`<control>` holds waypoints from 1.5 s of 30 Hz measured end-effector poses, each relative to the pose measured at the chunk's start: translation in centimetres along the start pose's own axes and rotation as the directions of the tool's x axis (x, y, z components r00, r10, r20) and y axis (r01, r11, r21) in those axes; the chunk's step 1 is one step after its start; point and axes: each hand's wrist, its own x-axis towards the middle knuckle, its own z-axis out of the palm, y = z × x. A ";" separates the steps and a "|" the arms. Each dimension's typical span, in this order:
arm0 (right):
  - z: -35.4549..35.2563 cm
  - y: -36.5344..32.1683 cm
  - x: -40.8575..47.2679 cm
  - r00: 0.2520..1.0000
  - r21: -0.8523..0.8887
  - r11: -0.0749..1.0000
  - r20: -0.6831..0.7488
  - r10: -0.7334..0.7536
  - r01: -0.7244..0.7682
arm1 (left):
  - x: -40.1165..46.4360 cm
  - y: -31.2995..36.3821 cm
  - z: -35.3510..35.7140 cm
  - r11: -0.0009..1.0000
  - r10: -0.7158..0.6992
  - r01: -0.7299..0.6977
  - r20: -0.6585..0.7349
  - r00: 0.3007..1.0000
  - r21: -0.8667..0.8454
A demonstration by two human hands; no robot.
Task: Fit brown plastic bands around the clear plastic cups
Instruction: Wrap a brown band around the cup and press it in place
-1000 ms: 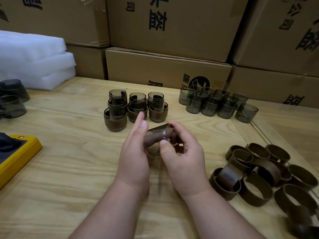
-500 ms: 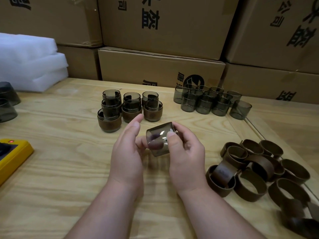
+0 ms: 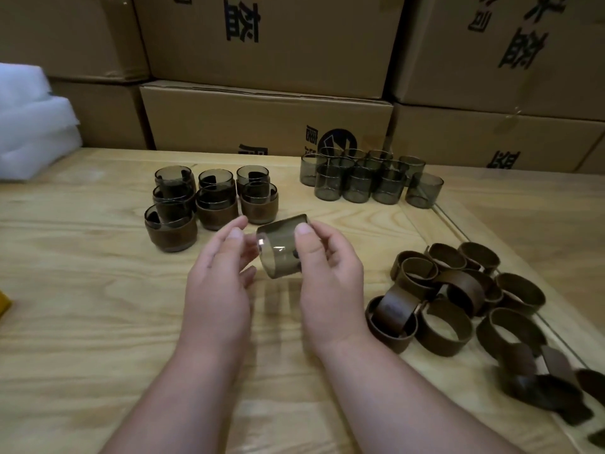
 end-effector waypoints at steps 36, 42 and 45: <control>-0.3 -0.2 -0.5 0.995 0.014 0.995 0.005 -0.102 0.102 | -1.1 -0.5 -0.3 0.909 -0.006 -0.152 0.375 0.927 0.389; 0.0 -0.6 -0.9 0.986 -0.158 0.974 -0.008 -0.168 0.165 | -1.2 -0.3 -0.2 0.872 0.026 -0.217 0.401 0.916 0.439; 0.2 -2.0 -0.9 0.966 -0.209 0.944 0.011 -0.258 0.254 | -1.2 0.0 -0.4 0.853 0.018 -0.235 0.423 0.906 0.467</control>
